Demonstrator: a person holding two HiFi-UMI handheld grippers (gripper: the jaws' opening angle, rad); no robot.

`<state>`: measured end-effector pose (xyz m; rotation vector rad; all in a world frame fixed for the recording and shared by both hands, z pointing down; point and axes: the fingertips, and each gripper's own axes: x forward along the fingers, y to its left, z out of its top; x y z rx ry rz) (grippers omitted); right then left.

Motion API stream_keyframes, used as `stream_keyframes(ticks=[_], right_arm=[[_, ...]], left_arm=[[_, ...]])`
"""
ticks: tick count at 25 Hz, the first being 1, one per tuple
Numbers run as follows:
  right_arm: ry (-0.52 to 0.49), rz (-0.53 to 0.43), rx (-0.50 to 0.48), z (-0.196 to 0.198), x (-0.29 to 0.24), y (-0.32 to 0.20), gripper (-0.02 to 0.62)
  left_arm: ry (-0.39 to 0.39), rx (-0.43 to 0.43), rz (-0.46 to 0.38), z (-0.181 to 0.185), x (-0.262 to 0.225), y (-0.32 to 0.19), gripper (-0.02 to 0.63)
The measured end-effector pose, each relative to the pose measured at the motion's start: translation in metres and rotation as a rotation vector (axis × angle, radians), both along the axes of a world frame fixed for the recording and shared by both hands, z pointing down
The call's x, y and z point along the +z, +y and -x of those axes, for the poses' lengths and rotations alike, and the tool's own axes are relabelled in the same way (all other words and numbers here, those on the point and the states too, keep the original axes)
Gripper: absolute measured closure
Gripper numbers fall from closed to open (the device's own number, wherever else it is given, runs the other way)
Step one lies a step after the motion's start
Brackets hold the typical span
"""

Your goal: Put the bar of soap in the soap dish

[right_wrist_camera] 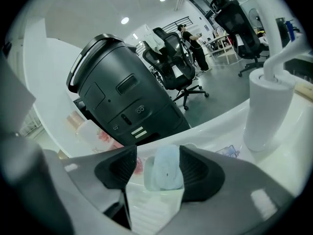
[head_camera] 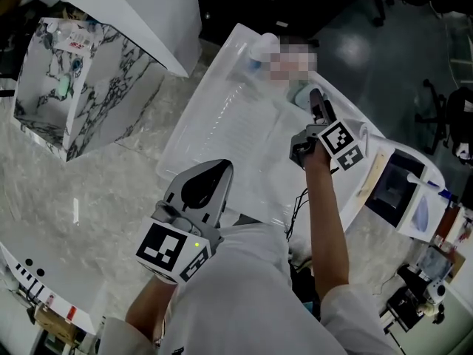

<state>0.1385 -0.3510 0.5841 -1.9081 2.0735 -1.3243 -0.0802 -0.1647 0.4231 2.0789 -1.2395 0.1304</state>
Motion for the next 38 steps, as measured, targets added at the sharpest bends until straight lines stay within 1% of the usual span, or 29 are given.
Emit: stream_keyframes(ticks=[10,19,25,33,35,38], right_arm=[[-0.044,-0.061,-0.066,0.013,-0.040,0.024,0.327],[-0.031,-0.141,-0.121,0.019,-0.087,0.050,0.327],[0.023,-0.189,-0.163,0.021,-0.113,0.072,0.327],[0.141,-0.262,-0.223,0.023,-0.150,0.103,0.328],[0.164,-0.282,-0.255,0.026,-0.161,0.111,0.328],[0.169,-0.306,-0.311,0.034,-0.177,0.123,0.338]], left_arm=[[-0.012,0.001,-0.024,0.001,-0.012,0.007,0.597],[-0.013,0.012,-0.051,-0.003,-0.025,0.019,0.597],[-0.014,0.013,-0.074,-0.002,-0.034,0.026,0.597],[-0.012,0.015,-0.094,0.001,-0.046,0.032,0.597],[-0.011,0.015,-0.100,0.002,-0.047,0.033,0.597],[-0.007,0.019,-0.104,0.002,-0.049,0.035,0.597]])
